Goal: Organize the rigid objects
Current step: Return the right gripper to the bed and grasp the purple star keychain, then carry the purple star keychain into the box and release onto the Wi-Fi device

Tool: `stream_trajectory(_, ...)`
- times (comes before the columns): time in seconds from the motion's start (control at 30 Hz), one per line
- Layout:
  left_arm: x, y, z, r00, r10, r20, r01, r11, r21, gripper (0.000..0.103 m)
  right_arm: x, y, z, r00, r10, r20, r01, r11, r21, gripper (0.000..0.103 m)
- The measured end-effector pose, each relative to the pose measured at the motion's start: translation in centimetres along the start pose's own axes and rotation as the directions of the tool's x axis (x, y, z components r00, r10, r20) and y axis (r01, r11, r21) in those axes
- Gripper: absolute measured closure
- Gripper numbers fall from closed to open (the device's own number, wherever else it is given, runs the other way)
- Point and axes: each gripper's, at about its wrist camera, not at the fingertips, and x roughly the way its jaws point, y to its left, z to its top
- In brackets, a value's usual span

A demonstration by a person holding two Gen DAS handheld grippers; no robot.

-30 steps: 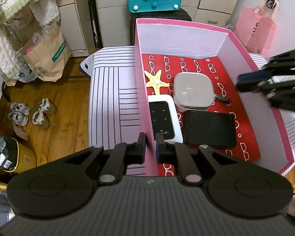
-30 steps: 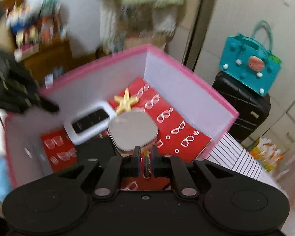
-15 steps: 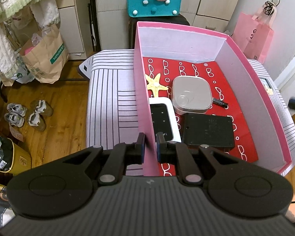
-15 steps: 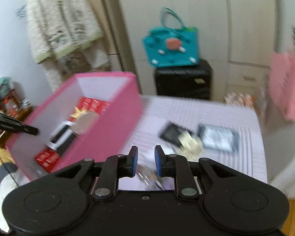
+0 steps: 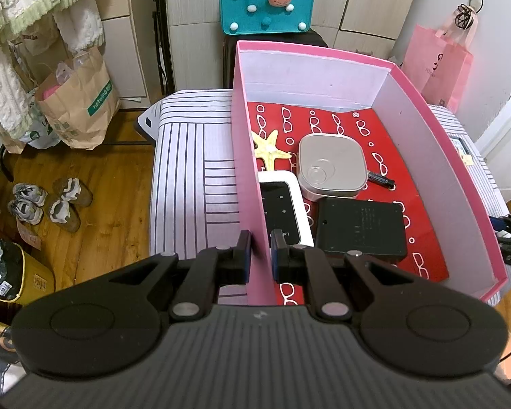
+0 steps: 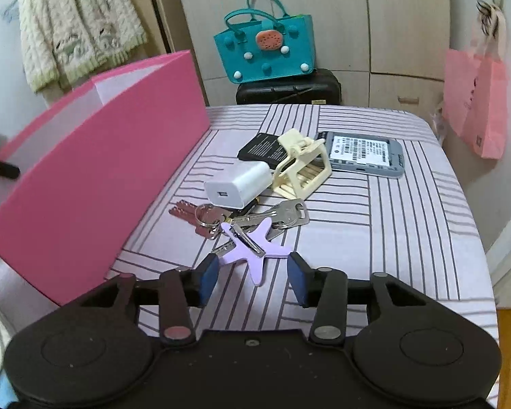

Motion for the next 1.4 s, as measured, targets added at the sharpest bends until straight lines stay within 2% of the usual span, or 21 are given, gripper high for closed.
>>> stream_trajectory(0.07, 0.0, 0.0, -0.1, 1.0, -0.002, 0.0, 0.002, 1.0, -0.002, 0.092, 0.5, 0.3, 0.3, 1.0, -0.02, 0.014, 0.02, 1.0, -0.009, 0.044)
stream_trajectory(0.13, -0.1, 0.1, -0.1, 1.0, -0.002, 0.002, 0.002, 1.0, -0.002, 0.092, 0.9, 0.6, 0.5, 0.999, -0.021, 0.027, 0.021, 1.0, 0.01, 0.035)
stream_trajectory(0.2, -0.1, 0.1, -0.1, 1.0, -0.003, 0.005, 0.003, 1.0, -0.002, 0.092, 1.2, 1.1, 0.5, 0.998, -0.038, 0.044, 0.037, 0.999, 0.027, 0.033)
stream_trajectory(0.3, -0.1, 0.1, -0.1, 1.0, -0.004, 0.006, 0.004, 1.0, -0.003, 0.092, 1.7, 2.5, 0.2, 0.991, -0.118, 0.06, 0.118, 0.993, -0.006, 0.033)
stream_trajectory(0.4, 0.0, 0.1, -0.2, 1.0, -0.006, 0.007, 0.006, 1.0, -0.001, 0.092, 1.6, 2.5, 0.0, 0.988, -0.144, 0.064, 0.143, 0.99, 0.021, 0.034)
stream_trajectory(0.43, -0.1, 0.2, -0.2, 1.0, -0.007, 0.008, 0.007, 1.0, -0.002, 0.092, 1.4, 2.3, 0.0, 0.986, -0.152, 0.066, 0.151, 0.988, 0.024, 0.036)
stream_trajectory(0.47, -0.1, 0.2, -0.2, 1.0, -0.009, 0.009, 0.009, 1.0, -0.002, 0.092, 1.2, 2.2, 0.0, 0.987, -0.146, 0.067, 0.145, 0.989, 0.022, 0.049)
stream_trajectory(0.57, -0.1, 0.2, -0.2, 1.0, -0.012, 0.014, 0.012, 1.0, 0.0, 0.092, 0.5, 1.2, 0.1, 0.994, -0.091, 0.059, 0.088, 0.994, 0.059, 0.05)
stream_trajectory(0.8, -0.1, 0.4, -0.5, 0.999, -0.022, 0.024, 0.022, 1.0, -0.003, 0.092, -2.2, 0.9, 1.5, 0.994, -0.032, 0.1, 0.025, 0.997, 0.074, 0.05)
stream_trajectory(0.9, -0.1, 0.5, -0.6, 0.999, -0.024, 0.029, 0.025, 1.0, -0.007, 0.091, -3.8, 1.8, 3.1, 0.992, 0.047, 0.121, -0.054, 0.997, 0.05, 0.05)
stream_trajectory(0.97, -0.1, 0.6, -0.6, 0.999, -0.026, 0.031, 0.027, 1.0, -0.011, 0.091, -5.1, 2.9, 4.5, 0.983, 0.119, 0.139, -0.122, 0.992, 0.014, 0.05)
stream_trajectory(1.1, -0.1, 0.7, -0.7, 0.999, -0.028, 0.034, 0.029, 0.999, -0.013, 0.091, -6.9, 5.8, 7.6, 0.947, 0.286, 0.147, -0.276, 0.958, -0.081, 0.05)
stream_trajectory(1.2, -0.1, 0.7, -0.7, 0.999, -0.028, 0.037, 0.029, 1.0, -0.012, 0.091, -6.5, 8.6, 9.7, 0.923, 0.369, 0.104, -0.348, 0.92, -0.182, 0.05)
stream_trajectory(1.27, -0.1, 0.6, -0.7, 0.999, -0.025, 0.037, 0.026, 1.0, -0.01, 0.091, -5.2, 10.6, 10.9, 0.912, 0.408, 0.038, -0.39, 0.893, -0.227, 0.05)
stream_trajectory(1.4, -0.1, 0.4, -0.7, 0.999, -0.018, 0.034, 0.018, 1.0, 0.0, 0.092, -1.2, 14.1, 12.6, 0.893, 0.433, -0.123, -0.451, 0.858, -0.245, 0.05)
